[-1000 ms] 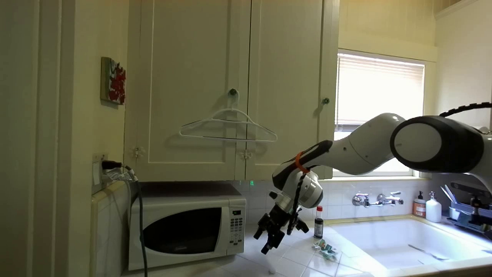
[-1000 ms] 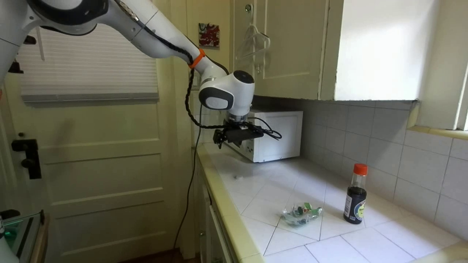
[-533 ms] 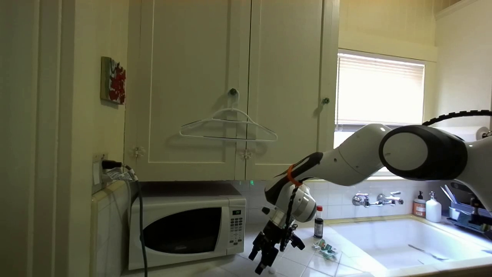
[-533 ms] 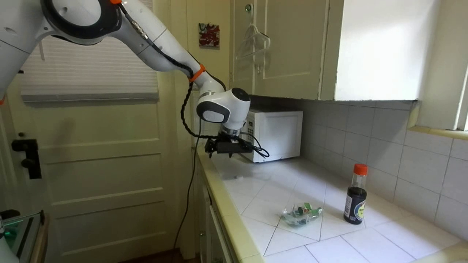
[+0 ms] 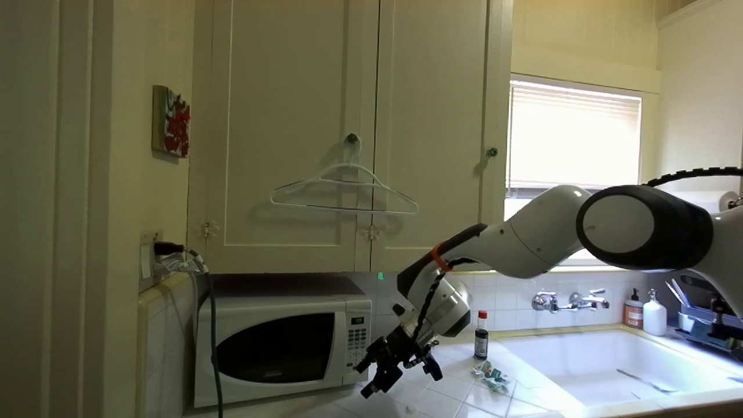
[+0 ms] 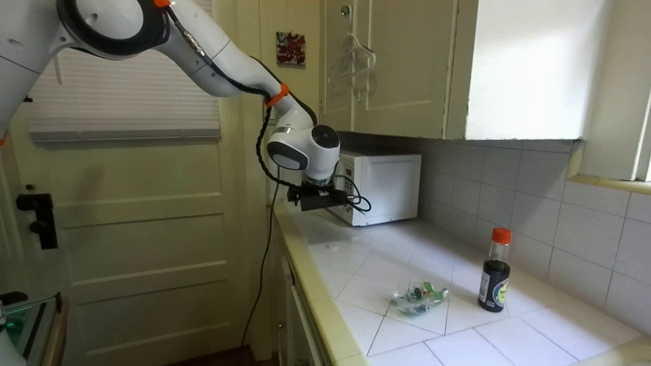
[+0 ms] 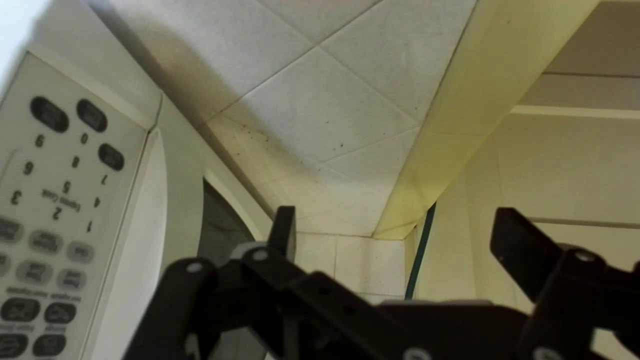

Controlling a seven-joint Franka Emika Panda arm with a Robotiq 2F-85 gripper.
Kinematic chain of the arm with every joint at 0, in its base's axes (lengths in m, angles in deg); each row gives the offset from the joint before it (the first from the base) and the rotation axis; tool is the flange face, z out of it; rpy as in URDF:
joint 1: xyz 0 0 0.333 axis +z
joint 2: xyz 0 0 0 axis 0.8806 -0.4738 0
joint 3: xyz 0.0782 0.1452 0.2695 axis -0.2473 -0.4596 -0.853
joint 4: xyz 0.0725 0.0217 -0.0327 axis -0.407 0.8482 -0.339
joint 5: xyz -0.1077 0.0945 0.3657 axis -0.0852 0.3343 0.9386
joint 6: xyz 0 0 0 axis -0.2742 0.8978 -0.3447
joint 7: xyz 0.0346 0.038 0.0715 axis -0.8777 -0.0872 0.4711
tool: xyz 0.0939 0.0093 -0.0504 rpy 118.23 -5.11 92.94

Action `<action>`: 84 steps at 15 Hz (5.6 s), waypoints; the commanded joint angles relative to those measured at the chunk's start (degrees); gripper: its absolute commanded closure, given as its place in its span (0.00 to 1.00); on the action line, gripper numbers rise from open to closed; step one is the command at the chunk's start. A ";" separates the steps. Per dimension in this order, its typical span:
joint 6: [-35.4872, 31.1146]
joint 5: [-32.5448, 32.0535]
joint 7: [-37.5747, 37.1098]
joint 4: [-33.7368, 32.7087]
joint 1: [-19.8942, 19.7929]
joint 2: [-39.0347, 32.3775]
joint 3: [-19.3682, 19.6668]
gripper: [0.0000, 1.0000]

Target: Open the microwave door.

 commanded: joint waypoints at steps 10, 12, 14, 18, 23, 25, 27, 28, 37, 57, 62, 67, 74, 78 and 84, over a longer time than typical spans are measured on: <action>5.45 27.74 16.06 -1.34 2.78 0.34 6.39 0.00; 5.78 28.68 14.96 -2.60 3.80 -0.22 7.27 0.00; 6.13 28.74 13.73 -3.89 4.86 -0.90 7.92 0.00; 6.07 28.89 7.99 -6.39 6.31 -2.32 8.73 0.00; 6.76 26.86 -2.54 -9.33 7.27 -4.09 9.66 0.00; 6.57 23.98 -9.99 -10.13 7.86 -4.56 10.60 0.00; 6.51 19.02 -18.63 -10.29 7.85 -4.77 10.94 0.00; 7.22 17.56 -21.54 -10.24 8.07 -4.58 11.59 0.00; 7.45 16.06 -29.28 -15.95 7.25 -7.38 10.47 0.00; 23.93 -9.08 -38.13 -22.72 5.94 -11.74 4.83 0.00; 31.18 -17.36 -40.42 -21.50 7.83 -11.11 6.19 0.00; 16.67 -22.73 -41.91 -6.36 9.02 -3.05 7.14 0.00; -4.37 -17.70 -32.97 14.24 4.31 8.27 2.69 0.00; -15.95 -8.41 -17.73 19.91 2.51 11.57 -1.24 0.00; -18.99 10.46 7.41 14.62 -8.34 10.81 -15.19 0.00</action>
